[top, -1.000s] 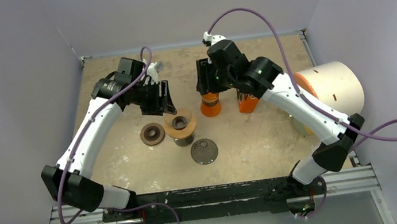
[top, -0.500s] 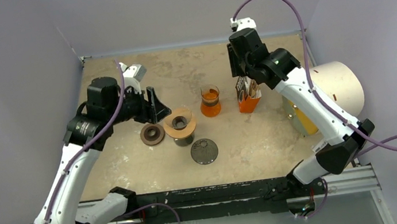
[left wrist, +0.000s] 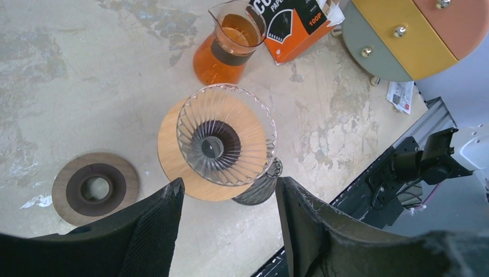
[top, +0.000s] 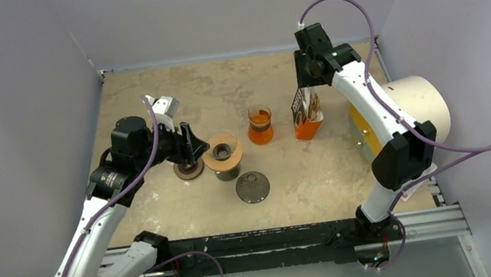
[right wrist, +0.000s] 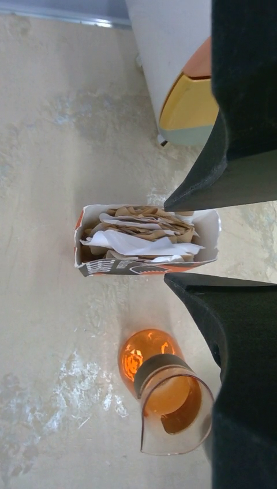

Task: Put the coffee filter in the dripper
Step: Pick up the coffee filter from the coffee filter holder.

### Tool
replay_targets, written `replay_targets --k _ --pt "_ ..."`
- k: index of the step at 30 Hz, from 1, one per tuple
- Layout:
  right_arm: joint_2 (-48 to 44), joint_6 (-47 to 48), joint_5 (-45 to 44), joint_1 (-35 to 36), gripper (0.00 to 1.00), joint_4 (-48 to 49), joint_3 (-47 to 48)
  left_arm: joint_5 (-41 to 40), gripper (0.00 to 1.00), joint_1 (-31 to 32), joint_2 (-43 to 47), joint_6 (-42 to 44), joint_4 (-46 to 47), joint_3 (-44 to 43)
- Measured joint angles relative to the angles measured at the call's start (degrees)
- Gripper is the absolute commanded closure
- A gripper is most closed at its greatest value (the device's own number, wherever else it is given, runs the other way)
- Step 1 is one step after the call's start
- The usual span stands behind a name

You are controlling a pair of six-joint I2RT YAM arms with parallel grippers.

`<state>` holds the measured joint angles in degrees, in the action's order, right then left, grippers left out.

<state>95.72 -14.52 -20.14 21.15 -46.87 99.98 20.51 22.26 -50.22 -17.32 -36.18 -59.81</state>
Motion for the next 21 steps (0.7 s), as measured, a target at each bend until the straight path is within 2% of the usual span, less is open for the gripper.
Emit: replay_targets --k 9,21 --pt "2.7 -2.1 7.1 -4.8 0.54 0.2 0.4 -0.8 0.42 0.0 1.0 0.5 1.2 2.4" --pt "2.9 -5.4 13.2 -6.6 0.57 2.2 0.2 -1.5 0.42 0.0 1.1 0.8 1.2 2.5"
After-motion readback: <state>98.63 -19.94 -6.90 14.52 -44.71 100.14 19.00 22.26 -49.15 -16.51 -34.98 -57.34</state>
